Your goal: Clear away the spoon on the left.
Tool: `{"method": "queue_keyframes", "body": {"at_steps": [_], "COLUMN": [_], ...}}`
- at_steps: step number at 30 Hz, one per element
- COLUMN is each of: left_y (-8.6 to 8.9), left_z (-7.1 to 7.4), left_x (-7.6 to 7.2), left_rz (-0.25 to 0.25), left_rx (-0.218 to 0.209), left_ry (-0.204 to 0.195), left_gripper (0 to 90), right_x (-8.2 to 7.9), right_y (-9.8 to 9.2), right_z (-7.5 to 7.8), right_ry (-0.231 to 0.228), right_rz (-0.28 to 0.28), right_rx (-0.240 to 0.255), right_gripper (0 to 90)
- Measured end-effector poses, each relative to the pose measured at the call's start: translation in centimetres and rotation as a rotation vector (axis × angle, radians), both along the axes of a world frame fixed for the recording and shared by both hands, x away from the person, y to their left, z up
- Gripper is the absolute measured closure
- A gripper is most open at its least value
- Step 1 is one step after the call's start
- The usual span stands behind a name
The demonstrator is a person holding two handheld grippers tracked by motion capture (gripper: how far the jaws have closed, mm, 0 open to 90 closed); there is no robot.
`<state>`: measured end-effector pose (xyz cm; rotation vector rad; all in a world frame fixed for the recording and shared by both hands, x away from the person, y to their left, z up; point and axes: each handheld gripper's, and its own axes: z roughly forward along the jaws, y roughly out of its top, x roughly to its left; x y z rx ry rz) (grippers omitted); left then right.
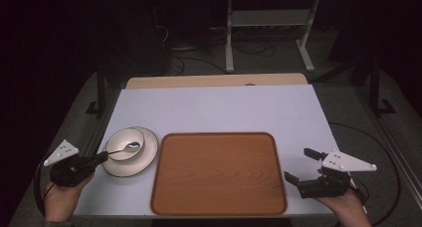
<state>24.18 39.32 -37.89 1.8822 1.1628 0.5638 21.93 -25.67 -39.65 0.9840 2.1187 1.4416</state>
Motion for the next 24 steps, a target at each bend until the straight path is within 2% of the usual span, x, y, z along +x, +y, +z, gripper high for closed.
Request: {"method": "queue_keyframes", "body": {"at_steps": [12, 24], "left_y": [0.8, 1.4], "left_z": [-0.2, -0.6], "left_x": [0.3, 1.9], "left_rz": [0.029, 0.051], "left_rx": [0.006, 0.011], "left_ry": [0.001, 0.006], "left_gripper": [89.8, 89.8], "right_x": [0.0, 0.0], "right_y": [0.0, 0.2], "right_z": [0.0, 0.0], "right_ry": [0.0, 0.005], "right_rz": [0.001, 0.004], "right_rx": [0.002, 0.001], "right_gripper": [0.2, 0.2]}}
